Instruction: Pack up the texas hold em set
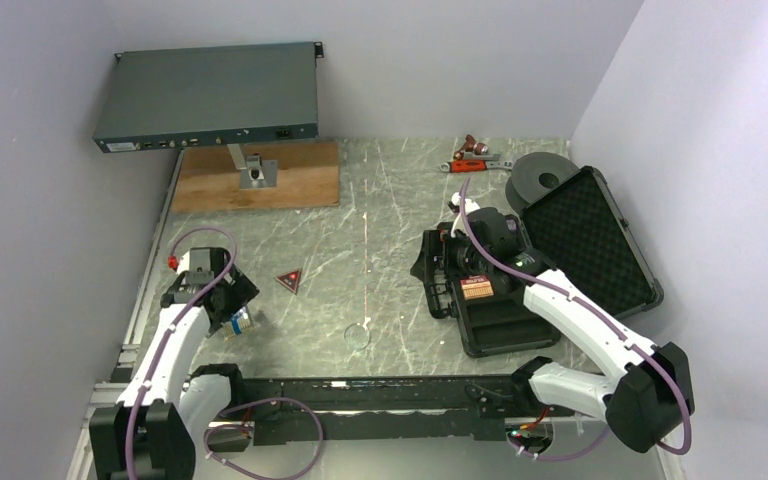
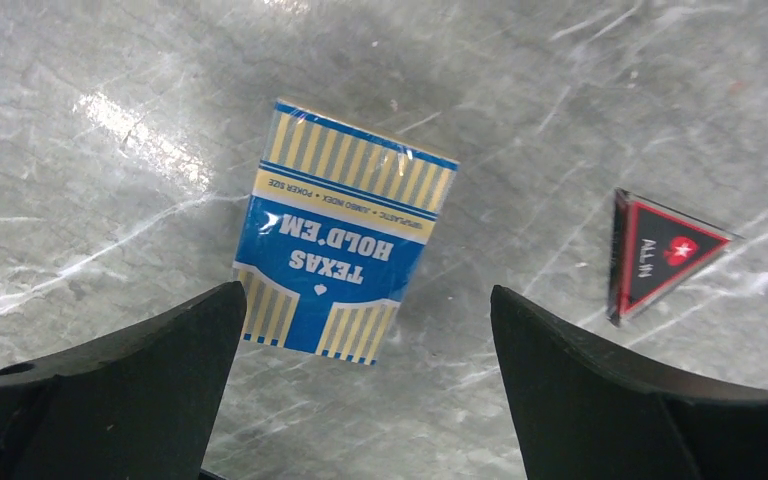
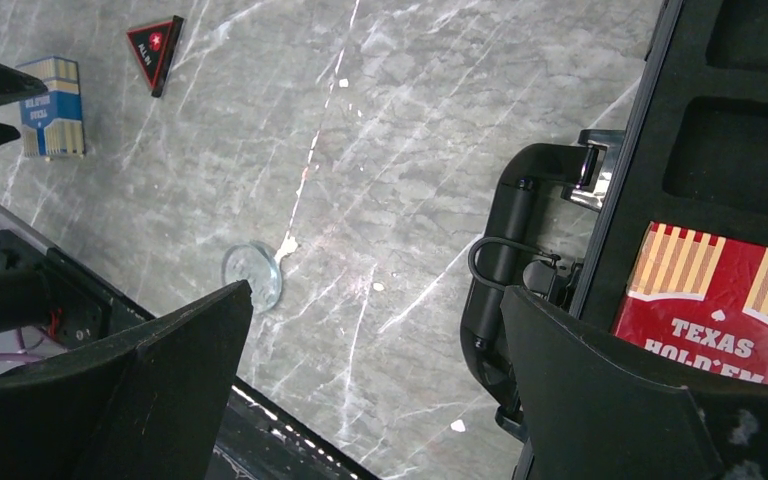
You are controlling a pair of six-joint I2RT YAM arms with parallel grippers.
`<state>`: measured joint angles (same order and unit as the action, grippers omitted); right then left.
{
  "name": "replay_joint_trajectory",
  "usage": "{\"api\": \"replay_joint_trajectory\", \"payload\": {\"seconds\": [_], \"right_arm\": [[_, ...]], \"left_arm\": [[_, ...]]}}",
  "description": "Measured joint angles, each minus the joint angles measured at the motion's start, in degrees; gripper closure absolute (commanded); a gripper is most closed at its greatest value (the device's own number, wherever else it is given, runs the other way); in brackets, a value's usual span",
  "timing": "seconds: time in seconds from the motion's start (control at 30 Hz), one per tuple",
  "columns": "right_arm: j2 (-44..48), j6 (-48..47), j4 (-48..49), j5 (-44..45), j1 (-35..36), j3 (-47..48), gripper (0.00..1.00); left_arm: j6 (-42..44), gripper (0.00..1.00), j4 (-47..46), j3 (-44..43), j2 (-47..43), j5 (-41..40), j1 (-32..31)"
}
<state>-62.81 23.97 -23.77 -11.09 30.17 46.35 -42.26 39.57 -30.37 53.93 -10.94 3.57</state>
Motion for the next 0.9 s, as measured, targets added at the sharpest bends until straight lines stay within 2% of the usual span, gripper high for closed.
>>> {"api": "replay_joint_trajectory", "payload": {"seconds": [0.23,0.53,0.8,0.9], "right_arm": [[-0.9,0.0,0.3,-0.2,0.0,-0.2,0.0],[-0.9,-0.4,0.3,-1.4,0.0,-0.2,0.0],[-0.9,-0.4,0.6,-1.5,0.0,-0.5,0.0],[-1.2,-0.5,0.9,-1.6,0.0,-0.5,0.0]], "left_arm": [[0.1,0.0,1.5,-1.8,-3.5,-1.6,0.0],[-0.5,0.01,0.8,-1.2,0.5,-3.8,0.3],[-0.4,0.07,-3.1,2.5,2.2,-1.4,0.6],[-0.4,0.13,-3.9,3.0,2.6,-0.8,0.6]]}}
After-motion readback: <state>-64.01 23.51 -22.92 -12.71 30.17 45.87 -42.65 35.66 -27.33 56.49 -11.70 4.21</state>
